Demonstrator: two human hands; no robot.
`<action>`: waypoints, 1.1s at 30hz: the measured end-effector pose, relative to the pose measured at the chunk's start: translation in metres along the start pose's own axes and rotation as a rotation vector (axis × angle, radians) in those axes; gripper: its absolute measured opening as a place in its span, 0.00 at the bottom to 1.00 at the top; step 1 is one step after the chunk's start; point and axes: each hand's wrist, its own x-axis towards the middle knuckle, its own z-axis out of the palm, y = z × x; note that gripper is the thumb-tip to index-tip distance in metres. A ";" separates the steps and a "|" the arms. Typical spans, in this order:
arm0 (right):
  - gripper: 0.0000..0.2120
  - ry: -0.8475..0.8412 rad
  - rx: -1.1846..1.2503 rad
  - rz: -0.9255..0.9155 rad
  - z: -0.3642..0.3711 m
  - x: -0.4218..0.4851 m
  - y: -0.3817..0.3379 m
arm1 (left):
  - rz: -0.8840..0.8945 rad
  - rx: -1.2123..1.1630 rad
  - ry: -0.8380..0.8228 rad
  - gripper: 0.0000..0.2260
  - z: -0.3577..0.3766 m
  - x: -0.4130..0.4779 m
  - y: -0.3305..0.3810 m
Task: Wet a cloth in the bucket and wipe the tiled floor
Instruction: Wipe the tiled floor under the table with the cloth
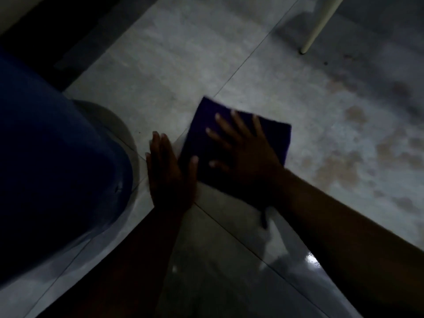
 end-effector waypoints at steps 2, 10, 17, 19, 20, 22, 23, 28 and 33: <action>0.36 -0.023 -0.070 -0.076 0.006 -0.047 0.025 | 0.035 0.001 -0.021 0.40 0.006 0.008 0.014; 0.39 0.061 0.051 0.478 -0.031 0.028 0.134 | 0.155 0.270 -0.201 0.40 0.030 0.012 0.042; 0.35 -0.004 -0.044 0.044 -0.029 0.138 0.048 | 0.115 0.334 -0.228 0.43 0.032 0.013 0.043; 0.34 -0.036 -0.085 -0.207 -0.029 0.130 0.063 | 0.126 0.312 -0.216 0.43 0.034 0.015 0.043; 0.35 -0.035 -0.084 -0.255 -0.032 0.127 0.079 | 0.142 0.301 -0.214 0.42 0.035 0.014 0.043; 0.37 -0.035 -0.072 -0.179 -0.042 0.133 0.119 | 0.161 0.305 -0.223 0.42 0.035 0.014 0.042; 0.39 -0.033 -0.055 -0.073 -0.049 0.141 0.138 | 0.162 0.317 -0.235 0.42 0.035 0.015 0.042; 0.38 -0.013 0.103 0.530 -0.077 0.199 0.200 | 0.164 0.350 -0.251 0.41 0.033 0.015 0.046; 0.40 -0.028 0.140 0.839 -0.077 0.233 0.206 | 0.165 0.313 -0.239 0.41 0.034 0.014 0.043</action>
